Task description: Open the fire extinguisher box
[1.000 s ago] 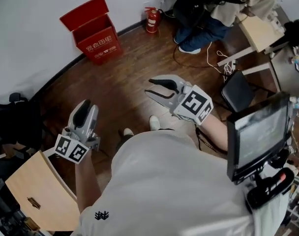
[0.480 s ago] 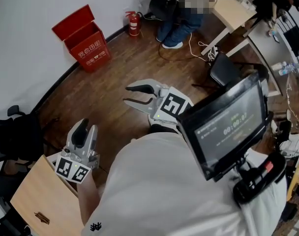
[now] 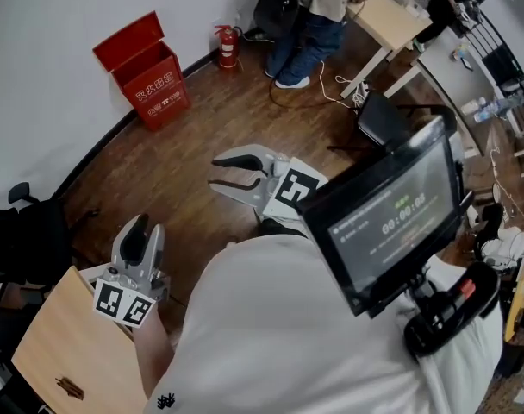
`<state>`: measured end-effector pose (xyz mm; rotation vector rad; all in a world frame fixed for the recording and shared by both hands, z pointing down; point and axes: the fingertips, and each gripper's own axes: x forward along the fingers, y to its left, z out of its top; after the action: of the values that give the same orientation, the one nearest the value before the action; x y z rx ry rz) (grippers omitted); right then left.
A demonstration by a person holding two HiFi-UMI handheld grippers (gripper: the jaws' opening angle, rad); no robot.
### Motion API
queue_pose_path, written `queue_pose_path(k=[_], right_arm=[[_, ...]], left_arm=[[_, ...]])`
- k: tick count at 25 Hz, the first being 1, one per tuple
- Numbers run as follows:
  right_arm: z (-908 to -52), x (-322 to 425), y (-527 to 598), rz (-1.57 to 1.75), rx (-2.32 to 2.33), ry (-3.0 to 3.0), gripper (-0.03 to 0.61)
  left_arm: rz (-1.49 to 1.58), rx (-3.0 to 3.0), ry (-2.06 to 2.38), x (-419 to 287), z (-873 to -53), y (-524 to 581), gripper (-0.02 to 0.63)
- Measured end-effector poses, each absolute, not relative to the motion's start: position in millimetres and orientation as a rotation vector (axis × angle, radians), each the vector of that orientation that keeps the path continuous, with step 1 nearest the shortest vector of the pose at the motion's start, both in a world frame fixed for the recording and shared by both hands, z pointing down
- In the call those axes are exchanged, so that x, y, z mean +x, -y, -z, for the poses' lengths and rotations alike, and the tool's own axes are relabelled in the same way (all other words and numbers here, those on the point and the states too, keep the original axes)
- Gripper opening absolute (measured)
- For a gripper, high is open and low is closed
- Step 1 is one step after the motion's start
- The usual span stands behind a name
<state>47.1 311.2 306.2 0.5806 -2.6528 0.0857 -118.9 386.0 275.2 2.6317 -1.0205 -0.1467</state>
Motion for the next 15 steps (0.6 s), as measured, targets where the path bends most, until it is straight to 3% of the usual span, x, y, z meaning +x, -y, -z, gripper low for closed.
queue_pose_path(k=[15], right_arm=[[-329, 35, -353, -0.061, 0.567, 2.554, 0.127]], left_arm=[[0.121, 2.623, 1.076, -114, -276, -408, 0.127]])
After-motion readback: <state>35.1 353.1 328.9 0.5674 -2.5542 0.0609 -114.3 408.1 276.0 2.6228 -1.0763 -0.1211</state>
